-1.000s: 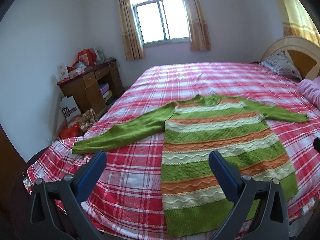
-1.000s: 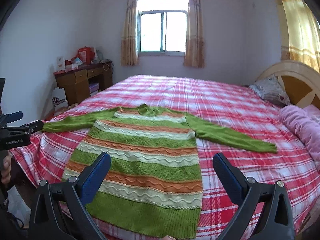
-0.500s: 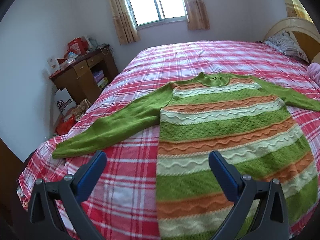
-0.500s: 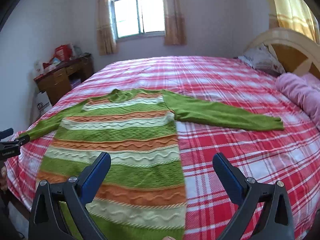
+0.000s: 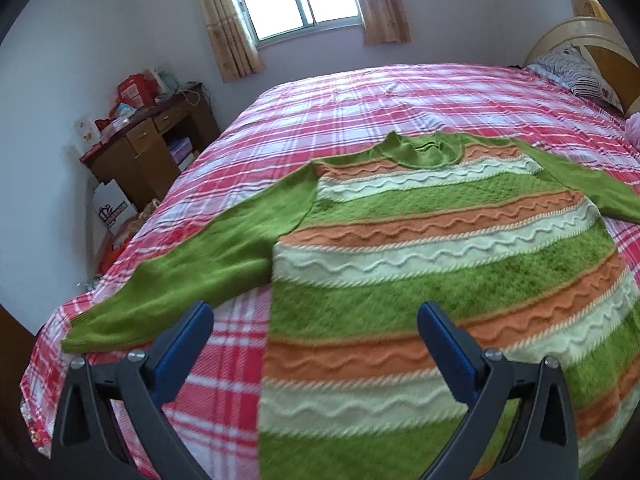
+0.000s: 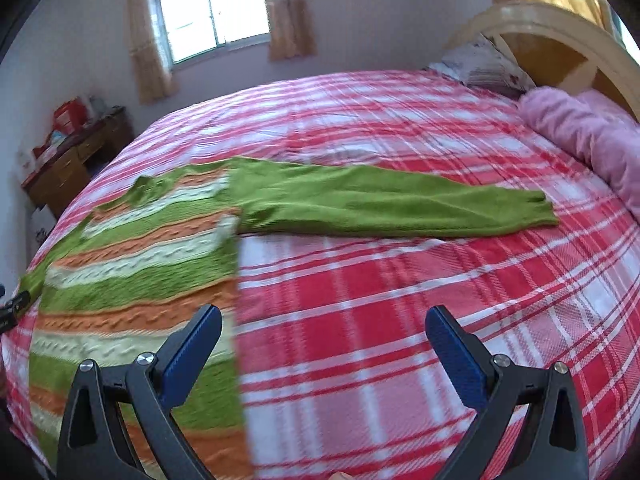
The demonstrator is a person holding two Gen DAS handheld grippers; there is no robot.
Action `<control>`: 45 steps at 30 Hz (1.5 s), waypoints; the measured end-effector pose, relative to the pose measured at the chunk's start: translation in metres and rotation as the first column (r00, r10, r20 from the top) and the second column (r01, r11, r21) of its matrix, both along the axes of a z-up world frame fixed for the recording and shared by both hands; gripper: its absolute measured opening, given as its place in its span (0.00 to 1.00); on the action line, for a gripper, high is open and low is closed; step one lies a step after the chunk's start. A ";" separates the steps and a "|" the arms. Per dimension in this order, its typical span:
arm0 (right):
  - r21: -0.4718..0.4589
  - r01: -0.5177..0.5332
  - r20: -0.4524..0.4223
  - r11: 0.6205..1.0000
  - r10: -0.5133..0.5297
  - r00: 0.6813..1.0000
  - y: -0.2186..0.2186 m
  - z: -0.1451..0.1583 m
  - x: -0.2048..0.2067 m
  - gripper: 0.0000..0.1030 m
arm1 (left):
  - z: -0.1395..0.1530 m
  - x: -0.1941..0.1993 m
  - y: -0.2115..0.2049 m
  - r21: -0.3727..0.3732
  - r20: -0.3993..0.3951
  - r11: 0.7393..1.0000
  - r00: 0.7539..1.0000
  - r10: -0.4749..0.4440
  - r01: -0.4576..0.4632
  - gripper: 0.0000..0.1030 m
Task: Fold small clothes
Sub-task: 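Move the right tool to the sleeve cuff and grasp it, then lift the sleeve with the right tool and fold it across the sweater body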
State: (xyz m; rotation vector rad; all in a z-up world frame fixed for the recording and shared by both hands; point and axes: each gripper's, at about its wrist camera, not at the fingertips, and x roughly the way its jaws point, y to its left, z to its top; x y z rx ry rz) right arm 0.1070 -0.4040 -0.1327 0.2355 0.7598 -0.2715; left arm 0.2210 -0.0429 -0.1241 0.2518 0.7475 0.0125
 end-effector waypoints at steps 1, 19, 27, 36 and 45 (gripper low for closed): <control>0.002 0.018 -0.005 1.000 -0.018 1.000 -0.009 -0.002 0.001 0.99 | -0.003 0.003 -0.003 0.002 -0.003 1.000 1.000 -0.002 0.002 1.00; 0.042 0.388 -0.088 0.921 -0.383 0.919 -0.215 -0.017 0.015 0.98 | -0.032 0.056 -0.010 -0.051 -0.061 0.998 0.998 0.032 -0.035 1.00; 0.077 0.421 -0.104 0.904 -0.413 0.905 -0.259 -0.024 0.031 0.81 | -0.033 0.065 -0.003 -0.066 -0.069 0.996 0.996 0.058 -0.063 1.00; 0.060 0.278 -0.137 0.959 -0.268 0.954 -0.242 -0.025 0.056 0.14 | -0.037 0.060 0.002 -0.076 -0.084 0.995 0.995 0.061 -0.067 1.00; 0.021 0.216 -0.063 0.976 -0.214 0.975 -0.213 0.030 0.061 0.11 | -0.021 0.047 0.021 -0.104 -0.043 0.991 0.996 0.075 -0.079 1.00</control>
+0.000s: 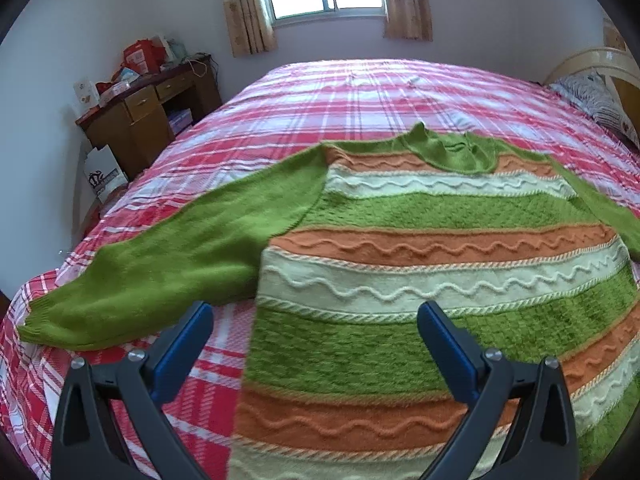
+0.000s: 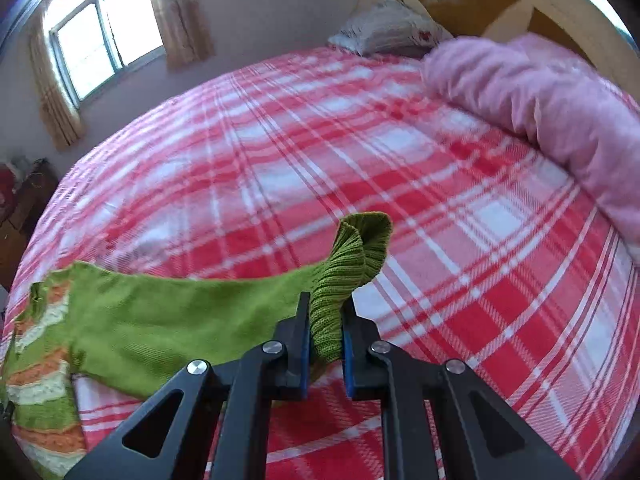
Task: Fold small clothes
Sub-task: 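Lift the sleeve with the right tool and fold it across the sweater body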
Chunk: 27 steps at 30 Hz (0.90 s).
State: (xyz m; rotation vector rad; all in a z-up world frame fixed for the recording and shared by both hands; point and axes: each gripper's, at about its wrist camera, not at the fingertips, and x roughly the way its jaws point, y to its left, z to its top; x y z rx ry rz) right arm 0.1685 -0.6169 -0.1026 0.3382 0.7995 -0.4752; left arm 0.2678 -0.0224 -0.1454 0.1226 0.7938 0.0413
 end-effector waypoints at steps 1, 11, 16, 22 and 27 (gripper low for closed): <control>-0.013 -0.009 0.012 1.000 0.009 1.000 0.005 0.009 0.001 0.11 | 0.001 -0.001 0.003 -0.003 0.004 1.000 1.000 0.003 -0.003 1.00; -0.139 -0.145 0.143 0.980 0.165 0.976 0.087 0.114 0.027 0.11 | 0.011 -0.016 0.023 -0.044 0.028 0.999 1.000 0.015 -0.014 1.00; -0.200 -0.209 0.185 0.957 0.246 0.951 0.132 0.157 0.042 0.11 | 0.014 -0.023 0.033 -0.071 0.043 0.997 0.999 0.018 -0.015 1.00; -0.276 -0.296 0.205 0.914 0.357 0.911 0.195 0.189 0.064 0.10 | 0.015 -0.029 0.044 -0.087 0.057 0.996 0.998 0.028 -0.023 1.00; -0.335 -0.383 0.197 0.861 0.461 0.865 0.257 0.204 0.084 0.10 | 0.013 -0.030 0.057 -0.112 0.060 0.993 0.997 0.042 -0.035 1.00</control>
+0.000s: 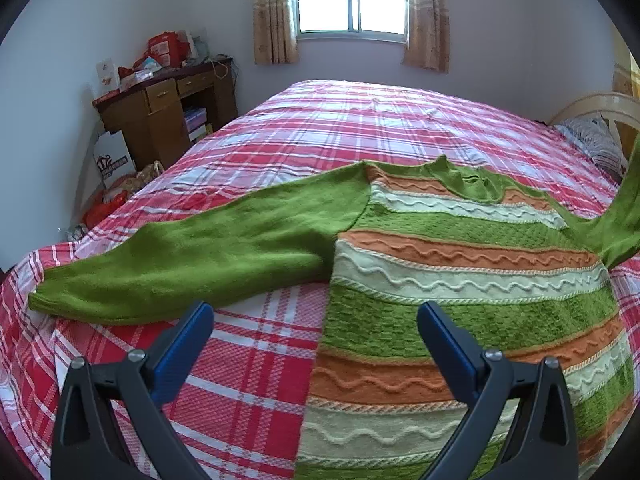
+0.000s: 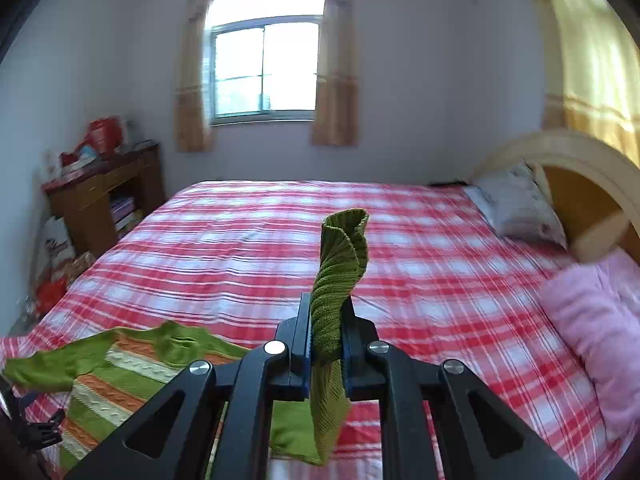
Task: Fold small clothes
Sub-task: 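Lift the sleeve with the right tool and fold it across the sweater body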
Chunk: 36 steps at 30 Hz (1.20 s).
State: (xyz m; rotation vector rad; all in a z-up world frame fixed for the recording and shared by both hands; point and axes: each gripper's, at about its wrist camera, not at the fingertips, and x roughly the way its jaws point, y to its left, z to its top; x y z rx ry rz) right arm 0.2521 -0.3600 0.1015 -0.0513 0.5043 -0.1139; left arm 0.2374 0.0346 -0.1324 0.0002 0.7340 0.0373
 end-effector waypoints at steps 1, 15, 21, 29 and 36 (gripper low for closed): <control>-0.009 -0.014 0.001 1.000 0.014 1.000 0.009 0.000 0.002 0.10 | -0.001 -0.001 0.002 -0.003 -0.001 1.000 1.000 0.001 -0.001 1.00; -0.097 -0.300 -0.069 0.949 0.294 0.953 0.183 -0.048 0.044 0.10 | -0.019 -0.002 0.029 -0.044 -0.023 0.999 0.999 0.026 -0.027 1.00; -0.061 -0.390 -0.172 0.919 0.376 0.911 0.253 -0.143 0.072 0.10 | -0.027 -0.004 0.034 -0.039 -0.042 0.999 0.999 0.034 -0.036 1.00; 0.088 -0.502 -0.330 0.860 0.501 0.800 0.299 -0.264 0.072 0.73 | -0.029 -0.008 0.032 0.002 -0.060 0.999 0.998 0.035 -0.035 1.00; 0.134 -0.487 -0.276 0.863 0.505 0.818 0.234 -0.243 0.026 0.73 | -0.010 -0.007 0.032 0.010 -0.043 1.000 0.999 0.001 -0.001 1.00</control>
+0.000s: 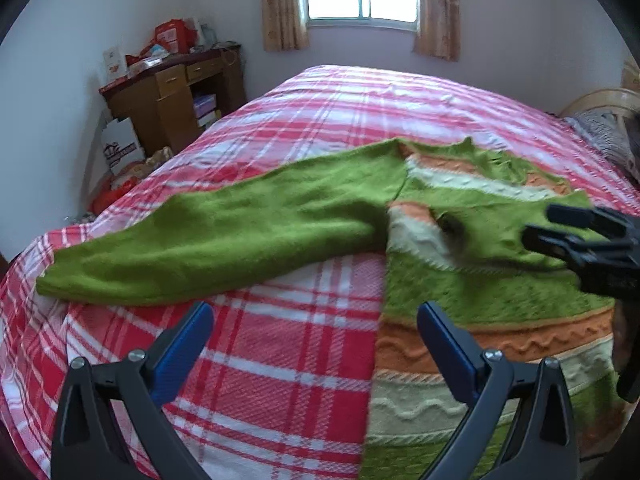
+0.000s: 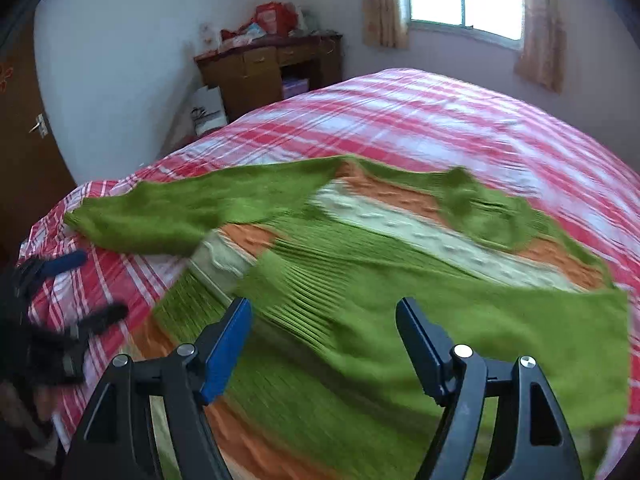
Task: Fold small clothes
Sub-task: 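Lift the sleeve with the right tool and fold it across the sweater body, then open the right tool to release the sleeve on the sweater body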
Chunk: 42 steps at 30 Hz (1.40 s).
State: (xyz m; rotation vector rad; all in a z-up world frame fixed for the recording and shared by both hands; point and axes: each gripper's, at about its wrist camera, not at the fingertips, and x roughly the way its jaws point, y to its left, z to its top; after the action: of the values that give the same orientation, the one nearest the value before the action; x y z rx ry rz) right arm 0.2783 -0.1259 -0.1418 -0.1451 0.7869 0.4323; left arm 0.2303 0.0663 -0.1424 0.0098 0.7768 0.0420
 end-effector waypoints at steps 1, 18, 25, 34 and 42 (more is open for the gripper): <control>-0.013 0.015 0.011 1.000 -0.015 1.000 -0.010 0.003 -0.003 0.73 | 0.004 0.001 -0.003 -0.001 0.006 1.000 1.000 -0.013 0.013 1.00; -0.043 0.441 0.024 0.897 -0.440 0.898 -0.202 0.001 -0.024 0.50 | -0.019 0.085 -0.100 0.006 -0.063 0.992 0.990 -0.124 0.124 0.54; 0.003 0.295 -0.022 0.956 -0.294 0.955 -0.183 -0.014 -0.003 0.50 | -0.027 0.080 -0.109 0.036 -0.058 0.993 0.992 -0.109 0.112 0.14; -0.067 0.262 -0.052 0.963 -0.265 0.963 -0.153 -0.019 -0.001 0.50 | -0.032 0.076 -0.093 0.061 -0.061 0.995 0.996 -0.069 0.073 0.19; -0.214 0.215 -0.073 0.953 -0.235 0.969 -0.097 -0.040 0.042 0.50 | -0.031 0.067 -0.081 0.032 -0.050 0.999 0.998 -0.033 0.035 0.19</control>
State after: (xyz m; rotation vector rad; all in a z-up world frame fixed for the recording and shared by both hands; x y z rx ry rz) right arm 0.3203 -0.2234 -0.1823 -0.2248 0.9326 0.1420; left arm 0.2969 -0.0144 -0.1737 0.0553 0.8249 0.0222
